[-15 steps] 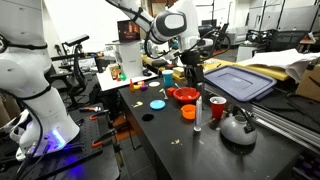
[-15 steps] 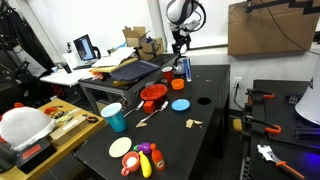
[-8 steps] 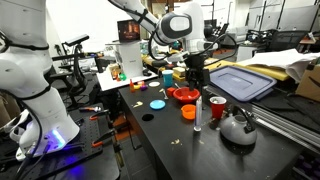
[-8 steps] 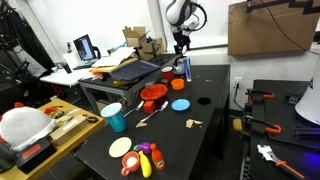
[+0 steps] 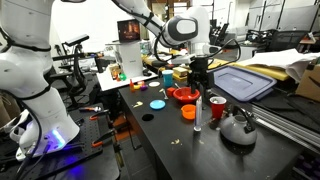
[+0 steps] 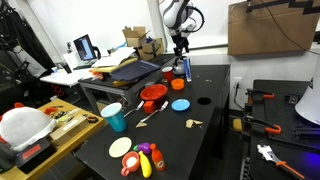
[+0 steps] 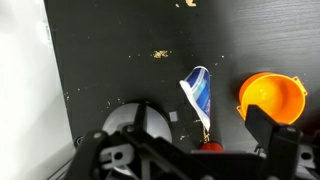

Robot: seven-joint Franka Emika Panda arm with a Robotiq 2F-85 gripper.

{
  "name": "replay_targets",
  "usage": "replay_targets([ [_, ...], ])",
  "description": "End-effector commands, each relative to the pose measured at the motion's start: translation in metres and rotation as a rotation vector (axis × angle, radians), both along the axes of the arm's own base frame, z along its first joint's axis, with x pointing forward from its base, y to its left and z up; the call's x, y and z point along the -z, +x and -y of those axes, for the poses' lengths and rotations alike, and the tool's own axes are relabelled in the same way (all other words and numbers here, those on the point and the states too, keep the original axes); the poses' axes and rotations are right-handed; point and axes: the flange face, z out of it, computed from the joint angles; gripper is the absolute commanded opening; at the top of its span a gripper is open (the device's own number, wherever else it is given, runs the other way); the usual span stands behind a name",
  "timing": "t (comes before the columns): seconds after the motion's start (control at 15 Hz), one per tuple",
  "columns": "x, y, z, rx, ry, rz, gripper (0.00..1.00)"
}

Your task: Move the tube of toothpaste to the left

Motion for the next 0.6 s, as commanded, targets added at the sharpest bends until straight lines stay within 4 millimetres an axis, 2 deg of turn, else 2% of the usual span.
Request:
replay_targets([
  [0.0,-0.005,0.008,0.004,-0.020,0.038,-0.031,1.00],
  [0.2,-0.001,0.010,0.006,-0.027,0.059,-0.054,1.00],
  [0.53,0.022,0.016,0.014,-0.047,0.094,-0.101,1.00],
])
